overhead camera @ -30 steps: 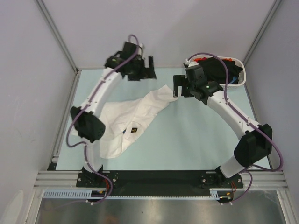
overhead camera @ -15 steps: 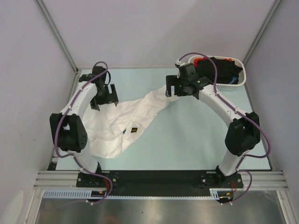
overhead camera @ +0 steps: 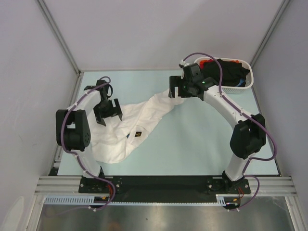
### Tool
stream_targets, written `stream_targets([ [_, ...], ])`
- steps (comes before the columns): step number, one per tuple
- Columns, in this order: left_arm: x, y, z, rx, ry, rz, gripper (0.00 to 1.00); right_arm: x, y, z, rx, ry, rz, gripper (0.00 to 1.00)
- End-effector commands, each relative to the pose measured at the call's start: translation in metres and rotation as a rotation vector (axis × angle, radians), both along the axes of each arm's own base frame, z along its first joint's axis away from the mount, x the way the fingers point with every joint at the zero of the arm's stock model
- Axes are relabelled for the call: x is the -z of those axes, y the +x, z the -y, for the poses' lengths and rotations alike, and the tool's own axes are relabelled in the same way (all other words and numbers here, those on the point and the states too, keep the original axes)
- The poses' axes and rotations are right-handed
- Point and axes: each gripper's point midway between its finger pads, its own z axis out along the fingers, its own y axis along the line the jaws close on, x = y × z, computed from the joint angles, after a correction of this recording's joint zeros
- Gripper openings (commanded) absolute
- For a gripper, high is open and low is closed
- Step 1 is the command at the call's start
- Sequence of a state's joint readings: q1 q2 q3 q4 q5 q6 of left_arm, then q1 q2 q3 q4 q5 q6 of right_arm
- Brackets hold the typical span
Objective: Fold and stack the t-shirts
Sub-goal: Flatten out the tshirt
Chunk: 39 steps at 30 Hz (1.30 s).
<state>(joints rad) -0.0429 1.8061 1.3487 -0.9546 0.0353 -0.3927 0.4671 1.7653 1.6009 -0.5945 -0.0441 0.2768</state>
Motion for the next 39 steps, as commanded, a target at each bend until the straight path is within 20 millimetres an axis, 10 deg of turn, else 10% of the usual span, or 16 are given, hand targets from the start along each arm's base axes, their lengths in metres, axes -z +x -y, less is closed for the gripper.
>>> stream_targets([
  [1, 0.01, 0.018, 0.006, -0.021, -0.041, 0.024, 0.95, -0.019, 0.01, -0.006, -0.005, 0.025, 0.042, 0.97],
  [9, 0.019, 0.045, 0.001, -0.022, -0.015, 0.018, 0.87, -0.022, 0.015, -0.008, -0.01, 0.02, 0.043, 0.97],
  [18, 0.036, 0.049, -0.005, -0.018, 0.017, -0.028, 0.08, -0.025, 0.02, -0.009, -0.006, 0.017, 0.047, 0.97],
  [20, 0.033, 0.049, -0.007, -0.01, 0.02, -0.026, 0.17, -0.025, 0.022, -0.01, -0.007, 0.016, 0.047, 0.97],
  [22, 0.022, 0.051, -0.009, -0.007, 0.026, 0.003, 0.58, -0.027, 0.023, -0.01, -0.007, 0.018, 0.051, 0.97],
  [24, 0.014, 0.052, -0.013, -0.009, 0.035, 0.028, 0.76, -0.025, 0.024, -0.012, -0.007, 0.023, 0.047, 0.97],
  [29, 0.002, 0.049, -0.02, -0.011, 0.039, 0.045, 0.83, -0.022, 0.025, -0.015, -0.005, 0.036, 0.037, 0.97],
  [39, 0.04, 0.055, -0.038, -0.046, 0.04, -0.009, 0.76, -0.022, 0.031, -0.018, -0.008, 0.03, 0.039, 0.97],
])
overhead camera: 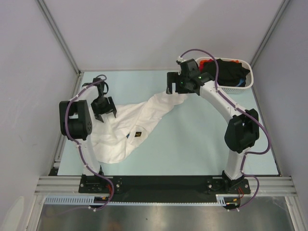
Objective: Fold and stack the t-shirts
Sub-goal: Flatten out the tshirt
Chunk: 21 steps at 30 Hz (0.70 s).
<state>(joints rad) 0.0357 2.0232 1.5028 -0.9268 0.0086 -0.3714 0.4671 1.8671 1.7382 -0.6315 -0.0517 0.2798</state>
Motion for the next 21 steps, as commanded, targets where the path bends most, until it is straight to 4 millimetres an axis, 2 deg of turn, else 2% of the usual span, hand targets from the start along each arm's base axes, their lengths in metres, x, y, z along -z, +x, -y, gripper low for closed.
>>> stream_targets([
  [1, 0.01, 0.013, -0.005, 0.019, 0.011, 0.016, 0.75, -0.02, 0.009, -0.006, -0.004, 0.025, 0.045, 0.97],
  [4, 0.014, 0.02, 0.0, 0.024, -0.02, 0.02, 0.73, -0.021, 0.009, -0.006, -0.004, 0.024, 0.046, 0.97],
  [8, 0.001, 0.031, 0.004, 0.028, -0.047, 0.062, 0.73, -0.022, 0.011, -0.005, 0.007, 0.023, 0.048, 0.97],
  [16, -0.02, 0.032, 0.006, 0.053, -0.051, 0.092, 0.73, -0.018, 0.011, -0.005, 0.021, 0.023, 0.039, 0.97],
  [21, 0.002, 0.028, 0.004, 0.051, -0.049, 0.034, 0.71, -0.017, 0.012, -0.006, 0.019, 0.026, 0.039, 0.97],
])
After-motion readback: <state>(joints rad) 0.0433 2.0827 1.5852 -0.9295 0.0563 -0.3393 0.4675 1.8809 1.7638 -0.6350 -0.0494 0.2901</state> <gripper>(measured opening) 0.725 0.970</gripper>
